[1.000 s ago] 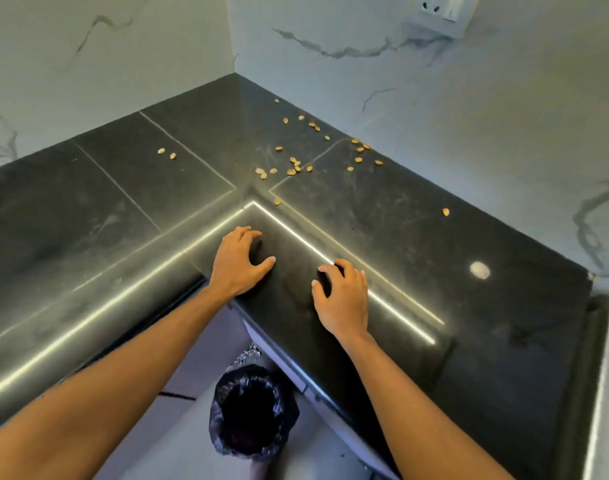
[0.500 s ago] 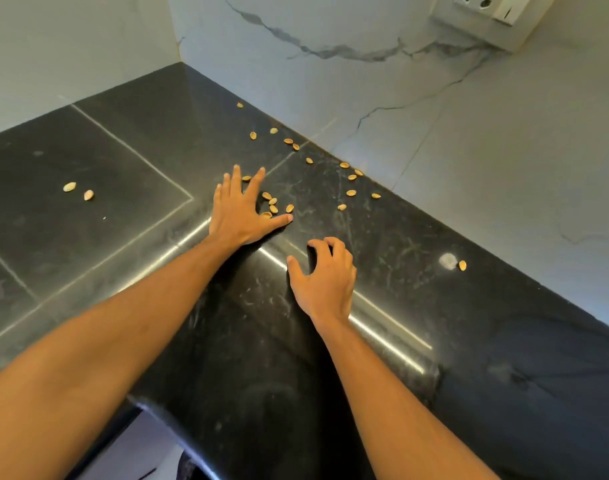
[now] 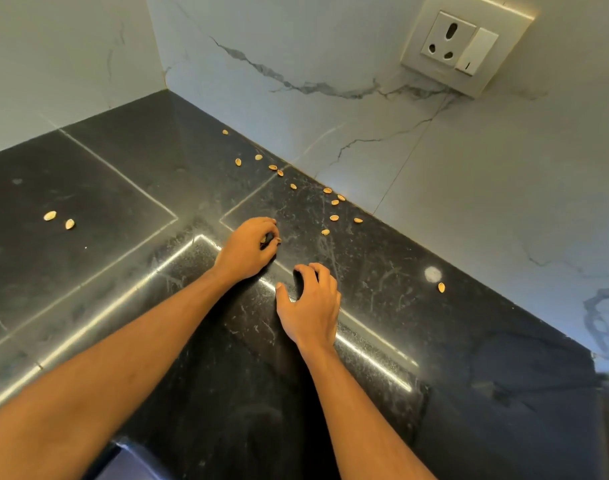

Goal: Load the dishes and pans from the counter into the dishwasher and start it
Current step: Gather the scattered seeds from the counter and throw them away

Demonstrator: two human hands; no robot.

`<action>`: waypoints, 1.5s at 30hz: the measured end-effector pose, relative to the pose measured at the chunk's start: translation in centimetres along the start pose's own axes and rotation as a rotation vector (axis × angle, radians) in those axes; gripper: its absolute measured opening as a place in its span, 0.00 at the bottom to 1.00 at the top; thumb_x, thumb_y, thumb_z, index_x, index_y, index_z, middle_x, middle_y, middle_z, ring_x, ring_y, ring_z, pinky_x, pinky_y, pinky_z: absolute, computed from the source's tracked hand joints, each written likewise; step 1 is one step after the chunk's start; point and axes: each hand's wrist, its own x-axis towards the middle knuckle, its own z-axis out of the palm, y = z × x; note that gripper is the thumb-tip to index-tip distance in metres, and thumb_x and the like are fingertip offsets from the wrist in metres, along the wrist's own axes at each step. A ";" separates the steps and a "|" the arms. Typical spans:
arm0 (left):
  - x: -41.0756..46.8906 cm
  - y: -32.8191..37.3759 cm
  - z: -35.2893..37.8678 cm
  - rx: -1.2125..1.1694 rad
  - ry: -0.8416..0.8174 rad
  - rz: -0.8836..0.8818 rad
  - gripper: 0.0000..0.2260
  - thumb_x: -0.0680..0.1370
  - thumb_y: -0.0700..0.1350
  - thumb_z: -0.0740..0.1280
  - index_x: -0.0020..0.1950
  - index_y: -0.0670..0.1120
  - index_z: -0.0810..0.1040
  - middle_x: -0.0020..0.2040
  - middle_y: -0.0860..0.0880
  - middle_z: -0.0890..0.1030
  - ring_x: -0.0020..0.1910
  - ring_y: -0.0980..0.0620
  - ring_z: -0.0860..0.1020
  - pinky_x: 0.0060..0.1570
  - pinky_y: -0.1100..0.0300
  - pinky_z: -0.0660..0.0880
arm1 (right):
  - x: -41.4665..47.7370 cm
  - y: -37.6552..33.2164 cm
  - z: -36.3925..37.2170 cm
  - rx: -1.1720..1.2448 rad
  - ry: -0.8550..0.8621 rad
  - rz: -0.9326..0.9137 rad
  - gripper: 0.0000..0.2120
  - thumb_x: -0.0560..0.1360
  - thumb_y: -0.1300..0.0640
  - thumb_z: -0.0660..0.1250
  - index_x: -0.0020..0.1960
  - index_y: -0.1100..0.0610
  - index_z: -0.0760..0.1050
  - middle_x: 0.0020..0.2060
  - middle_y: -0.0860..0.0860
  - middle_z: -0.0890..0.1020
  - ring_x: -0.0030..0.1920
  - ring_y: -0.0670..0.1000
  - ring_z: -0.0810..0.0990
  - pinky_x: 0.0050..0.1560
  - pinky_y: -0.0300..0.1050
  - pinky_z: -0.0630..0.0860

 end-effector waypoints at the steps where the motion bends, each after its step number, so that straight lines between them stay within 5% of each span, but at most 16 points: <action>1: -0.5 0.3 0.2 0.011 -0.004 0.014 0.02 0.77 0.42 0.68 0.45 0.44 0.78 0.49 0.47 0.81 0.56 0.48 0.78 0.55 0.57 0.72 | 0.1 0.0 0.0 0.012 0.001 0.013 0.20 0.73 0.42 0.67 0.63 0.46 0.73 0.63 0.43 0.72 0.64 0.47 0.70 0.64 0.50 0.71; 5: -1.5 0.8 0.4 0.018 0.020 -0.037 0.01 0.75 0.43 0.65 0.44 0.47 0.75 0.46 0.51 0.79 0.52 0.50 0.77 0.49 0.50 0.75 | 0.1 0.1 -0.2 0.083 -0.004 0.047 0.27 0.74 0.45 0.69 0.71 0.47 0.69 0.69 0.47 0.68 0.70 0.49 0.65 0.69 0.49 0.69; 11: -0.7 0.3 0.6 0.097 0.026 -0.008 0.11 0.75 0.44 0.62 0.52 0.47 0.82 0.55 0.51 0.79 0.56 0.52 0.74 0.58 0.62 0.69 | 5.7 3.7 -1.6 -0.023 0.057 0.088 0.31 0.74 0.41 0.69 0.73 0.48 0.66 0.72 0.51 0.65 0.74 0.53 0.61 0.73 0.57 0.65; 20: -0.4 0.4 0.8 0.126 0.100 -0.063 0.12 0.75 0.54 0.70 0.53 0.48 0.80 0.59 0.53 0.78 0.60 0.55 0.72 0.59 0.65 0.66 | 17.6 7.4 -2.4 -0.005 -0.086 -0.070 0.38 0.70 0.31 0.68 0.74 0.47 0.63 0.70 0.50 0.65 0.71 0.53 0.63 0.71 0.54 0.68; 23: -0.2 0.4 0.9 0.130 0.117 -0.073 0.11 0.77 0.52 0.70 0.53 0.47 0.79 0.59 0.50 0.78 0.61 0.53 0.73 0.60 0.65 0.67 | 19.9 6.1 -0.8 0.000 -0.169 -0.159 0.39 0.70 0.31 0.67 0.75 0.47 0.61 0.69 0.48 0.65 0.69 0.51 0.65 0.65 0.51 0.74; 26: -0.3 0.5 1.0 0.121 0.125 -0.082 0.09 0.78 0.50 0.68 0.54 0.46 0.80 0.60 0.50 0.79 0.62 0.53 0.73 0.62 0.64 0.67 | 21.6 4.8 0.6 -0.082 -0.205 -0.213 0.42 0.73 0.30 0.64 0.78 0.51 0.58 0.74 0.50 0.63 0.73 0.53 0.62 0.70 0.54 0.69; 34: -0.3 0.5 0.9 0.134 0.146 -0.103 0.09 0.78 0.49 0.68 0.55 0.46 0.80 0.61 0.49 0.79 0.63 0.54 0.73 0.62 0.69 0.64 | 21.1 1.0 3.2 -0.029 -0.225 -0.441 0.22 0.81 0.47 0.62 0.72 0.55 0.71 0.62 0.52 0.73 0.63 0.53 0.68 0.64 0.51 0.72; 38: -0.1 0.6 0.8 0.107 0.203 -0.174 0.14 0.77 0.49 0.69 0.60 0.45 0.78 0.58 0.50 0.79 0.59 0.52 0.74 0.61 0.58 0.72 | 17.2 -0.6 4.2 0.145 -0.208 -0.457 0.17 0.81 0.57 0.62 0.69 0.57 0.75 0.58 0.50 0.77 0.59 0.51 0.71 0.60 0.48 0.72; 42: -0.2 0.9 0.1 0.029 0.258 -0.261 0.25 0.73 0.55 0.70 0.67 0.46 0.72 0.61 0.51 0.76 0.61 0.54 0.73 0.62 0.61 0.70 | 15.1 -1.9 4.4 0.469 -0.195 -0.350 0.16 0.81 0.59 0.59 0.66 0.54 0.78 0.60 0.45 0.79 0.61 0.44 0.76 0.63 0.42 0.71; 45: -0.2 1.2 0.1 0.037 0.228 -0.267 0.31 0.72 0.58 0.71 0.71 0.47 0.68 0.67 0.51 0.73 0.67 0.54 0.69 0.67 0.62 0.65 | 16.6 -2.2 3.9 0.559 -0.048 -0.067 0.15 0.83 0.58 0.58 0.67 0.54 0.78 0.61 0.45 0.79 0.59 0.41 0.75 0.64 0.46 0.73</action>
